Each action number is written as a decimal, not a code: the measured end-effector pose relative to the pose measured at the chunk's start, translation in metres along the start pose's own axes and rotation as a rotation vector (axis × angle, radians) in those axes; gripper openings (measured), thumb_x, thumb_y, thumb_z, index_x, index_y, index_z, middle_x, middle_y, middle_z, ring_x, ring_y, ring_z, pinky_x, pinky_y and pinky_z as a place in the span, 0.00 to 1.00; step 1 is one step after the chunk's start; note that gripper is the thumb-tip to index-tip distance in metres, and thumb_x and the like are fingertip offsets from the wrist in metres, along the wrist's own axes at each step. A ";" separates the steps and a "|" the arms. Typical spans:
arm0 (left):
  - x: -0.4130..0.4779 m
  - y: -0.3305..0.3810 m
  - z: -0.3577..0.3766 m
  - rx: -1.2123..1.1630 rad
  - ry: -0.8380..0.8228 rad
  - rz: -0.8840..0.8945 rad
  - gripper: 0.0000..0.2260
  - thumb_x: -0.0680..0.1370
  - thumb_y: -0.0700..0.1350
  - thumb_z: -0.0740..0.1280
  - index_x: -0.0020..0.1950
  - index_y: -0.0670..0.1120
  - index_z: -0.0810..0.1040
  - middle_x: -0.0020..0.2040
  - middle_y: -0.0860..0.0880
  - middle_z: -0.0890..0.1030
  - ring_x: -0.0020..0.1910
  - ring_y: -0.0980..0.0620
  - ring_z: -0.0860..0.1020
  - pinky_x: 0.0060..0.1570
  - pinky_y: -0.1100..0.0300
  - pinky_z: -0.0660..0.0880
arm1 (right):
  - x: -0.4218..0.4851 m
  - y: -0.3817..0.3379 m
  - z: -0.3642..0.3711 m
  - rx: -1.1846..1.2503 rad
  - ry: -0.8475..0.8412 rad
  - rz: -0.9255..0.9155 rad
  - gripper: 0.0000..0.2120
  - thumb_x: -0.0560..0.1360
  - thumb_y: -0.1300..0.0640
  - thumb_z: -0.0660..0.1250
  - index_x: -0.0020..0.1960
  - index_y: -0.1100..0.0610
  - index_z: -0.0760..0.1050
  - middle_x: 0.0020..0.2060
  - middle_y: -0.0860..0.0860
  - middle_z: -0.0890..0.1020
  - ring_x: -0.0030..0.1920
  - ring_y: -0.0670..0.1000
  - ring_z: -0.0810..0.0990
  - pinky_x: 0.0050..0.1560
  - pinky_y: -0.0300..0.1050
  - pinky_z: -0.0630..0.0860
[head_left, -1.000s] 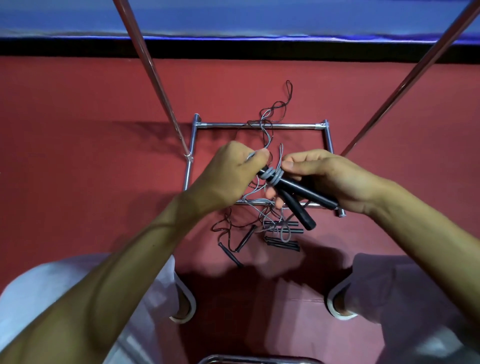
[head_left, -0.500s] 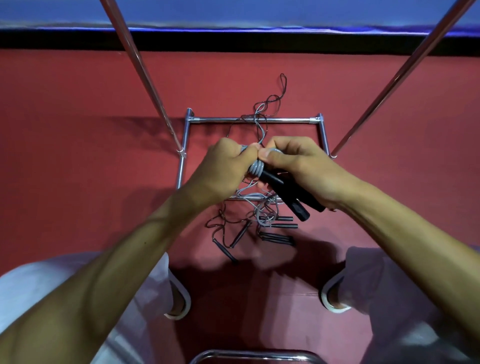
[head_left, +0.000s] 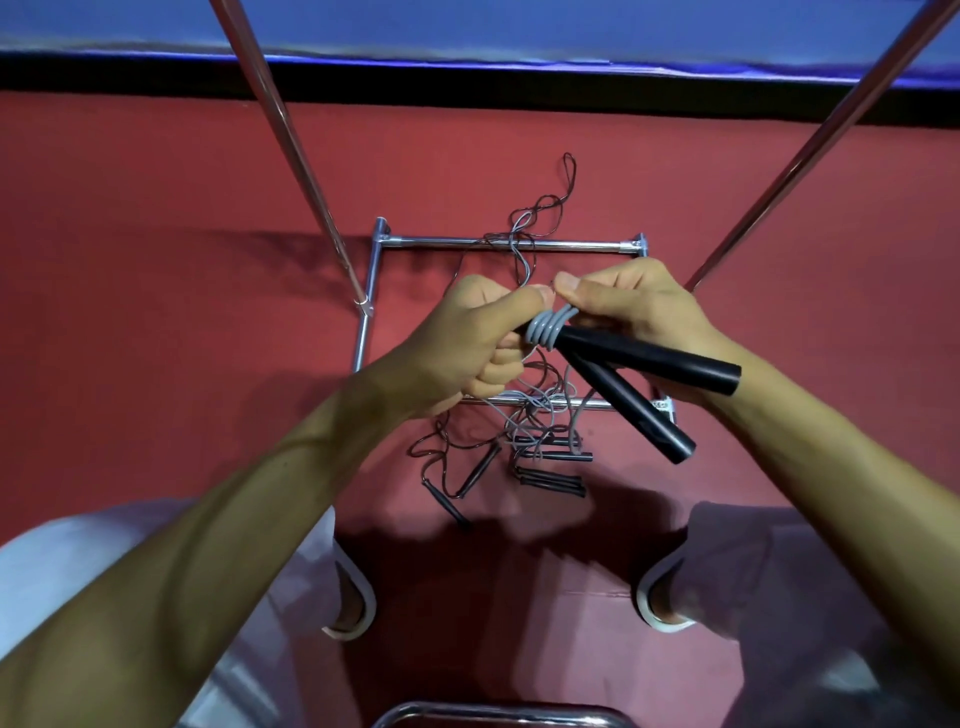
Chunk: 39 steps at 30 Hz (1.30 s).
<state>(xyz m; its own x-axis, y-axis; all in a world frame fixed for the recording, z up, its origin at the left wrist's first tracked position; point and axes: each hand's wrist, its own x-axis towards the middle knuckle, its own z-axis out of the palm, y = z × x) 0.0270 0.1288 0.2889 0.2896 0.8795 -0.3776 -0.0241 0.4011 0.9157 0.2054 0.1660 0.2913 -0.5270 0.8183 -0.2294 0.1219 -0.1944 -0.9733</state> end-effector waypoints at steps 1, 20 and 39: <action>0.000 0.000 0.001 0.001 0.009 0.010 0.22 0.86 0.44 0.58 0.32 0.50 0.58 0.26 0.54 0.54 0.21 0.59 0.53 0.24 0.72 0.52 | 0.001 0.002 0.000 0.010 0.009 0.002 0.28 0.82 0.57 0.64 0.33 0.76 0.61 0.27 0.51 0.59 0.27 0.53 0.51 0.26 0.39 0.55; 0.001 0.006 -0.038 -0.693 0.047 -0.373 0.22 0.84 0.49 0.53 0.29 0.51 0.60 0.23 0.56 0.57 0.17 0.59 0.57 0.14 0.67 0.52 | 0.017 0.029 -0.006 0.397 -0.110 0.216 0.08 0.73 0.59 0.75 0.41 0.59 0.76 0.32 0.52 0.73 0.25 0.43 0.62 0.21 0.33 0.59; 0.015 0.007 -0.076 -1.159 0.234 -0.444 0.17 0.82 0.40 0.50 0.33 0.48 0.61 0.24 0.53 0.59 0.15 0.55 0.58 0.13 0.63 0.52 | 0.010 0.020 -0.010 0.180 -0.010 0.347 0.11 0.82 0.57 0.62 0.46 0.58 0.80 0.27 0.47 0.58 0.26 0.44 0.54 0.24 0.37 0.49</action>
<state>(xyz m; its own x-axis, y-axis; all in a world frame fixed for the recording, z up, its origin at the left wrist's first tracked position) -0.0415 0.1640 0.2792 0.3151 0.5884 -0.7447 -0.8254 0.5571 0.0909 0.2107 0.1762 0.2697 -0.4888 0.6823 -0.5436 0.1455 -0.5507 -0.8219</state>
